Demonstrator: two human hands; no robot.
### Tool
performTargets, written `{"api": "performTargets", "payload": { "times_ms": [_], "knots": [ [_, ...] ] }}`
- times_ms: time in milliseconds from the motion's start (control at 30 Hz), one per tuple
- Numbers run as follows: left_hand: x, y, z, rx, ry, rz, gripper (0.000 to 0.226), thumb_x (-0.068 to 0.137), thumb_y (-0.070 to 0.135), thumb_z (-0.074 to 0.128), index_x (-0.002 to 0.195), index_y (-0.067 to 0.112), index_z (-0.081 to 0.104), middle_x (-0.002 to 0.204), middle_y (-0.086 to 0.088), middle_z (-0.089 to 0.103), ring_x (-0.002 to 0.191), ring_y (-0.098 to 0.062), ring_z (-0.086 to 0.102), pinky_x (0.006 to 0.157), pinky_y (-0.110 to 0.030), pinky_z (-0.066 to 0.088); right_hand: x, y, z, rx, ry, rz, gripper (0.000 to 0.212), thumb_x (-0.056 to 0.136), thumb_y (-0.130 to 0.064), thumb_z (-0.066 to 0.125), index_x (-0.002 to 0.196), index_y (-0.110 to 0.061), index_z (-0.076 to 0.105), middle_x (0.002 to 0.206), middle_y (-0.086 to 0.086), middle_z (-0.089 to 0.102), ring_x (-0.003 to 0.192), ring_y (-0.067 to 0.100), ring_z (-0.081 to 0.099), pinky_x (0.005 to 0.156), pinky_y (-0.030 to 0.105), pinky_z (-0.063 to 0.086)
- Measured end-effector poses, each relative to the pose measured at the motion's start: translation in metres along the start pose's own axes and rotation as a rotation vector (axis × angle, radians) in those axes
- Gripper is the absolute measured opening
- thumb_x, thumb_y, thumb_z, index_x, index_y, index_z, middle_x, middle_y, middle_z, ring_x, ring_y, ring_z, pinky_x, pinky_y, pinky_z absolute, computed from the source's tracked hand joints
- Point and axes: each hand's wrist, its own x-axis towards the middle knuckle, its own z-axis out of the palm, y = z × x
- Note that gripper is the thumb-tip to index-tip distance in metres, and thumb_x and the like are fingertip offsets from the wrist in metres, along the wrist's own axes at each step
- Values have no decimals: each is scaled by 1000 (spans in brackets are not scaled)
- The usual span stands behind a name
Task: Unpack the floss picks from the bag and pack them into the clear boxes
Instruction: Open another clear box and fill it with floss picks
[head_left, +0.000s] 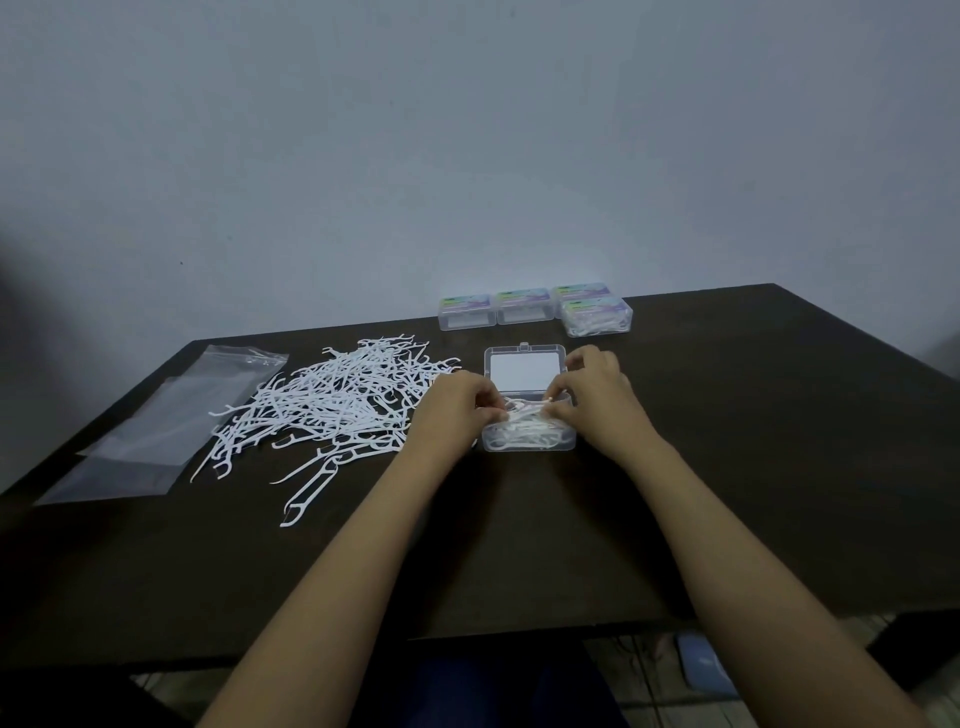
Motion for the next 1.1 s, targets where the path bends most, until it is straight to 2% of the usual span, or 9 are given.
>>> {"api": "performTargets", "payload": {
  "times_ms": [100,167,267,367,533,633,733,833,1100],
  "knots": [
    [-2,1,1,31,17,8,21,87,23,63,96,8,73,95,-8,70,80,-17,58,70,-24,38,0,2,-1,40,34,-8,20,86,-26,63,104,-19,69,132,4,39,125,20,30,101,35,30],
    [-4,0,-2,-13,13,12,23,88,25,61,99,9,73,96,-6,71,73,-11,53,65,-19,33,0,4,-1,60,17,5,23,86,-25,63,108,-21,67,133,4,39,126,20,29,102,35,30],
    [-6,-4,-7,-42,0,-15,23,83,21,68,102,9,71,96,0,67,73,-7,50,63,-14,31,0,7,-2,107,13,39,23,87,-25,62,109,-20,67,132,4,40,127,20,28,102,36,30],
    [-7,-8,-11,-43,0,-72,26,79,14,71,104,7,69,96,-6,65,78,-9,50,61,-11,31,0,8,-2,126,-11,63,24,90,-29,58,107,-17,68,128,7,42,124,21,31,102,39,31],
    [-6,-7,-10,-64,26,-83,16,79,7,69,95,5,71,93,-9,70,78,-9,56,69,-14,37,-1,3,-3,172,-21,84,37,94,-39,46,102,-12,69,124,10,46,121,22,36,101,42,36],
    [-6,-4,-9,-122,117,-71,12,78,4,68,89,5,73,86,-9,70,73,-11,56,61,-13,39,-2,2,-5,198,0,81,31,89,-40,55,99,-14,70,121,8,46,120,21,37,101,40,38],
    [-6,-2,-13,-179,193,-73,10,77,2,67,85,6,73,77,-5,67,64,-6,54,56,-4,39,-4,3,-4,160,-47,41,18,84,-29,65,97,-17,71,120,6,45,119,20,36,101,38,38],
    [-6,-1,-19,-221,219,-64,10,79,1,66,85,6,73,74,-1,63,62,2,51,56,-1,38,-2,3,-1,157,-37,37,15,84,-24,66,94,-16,71,120,5,46,119,19,37,100,37,39],
    [-6,6,-15,-356,284,-79,9,79,5,68,85,9,73,73,2,64,64,0,54,57,-2,39,1,2,1,172,-36,61,19,86,-29,63,97,-14,69,124,6,44,122,20,35,103,39,36]
  ]
}}
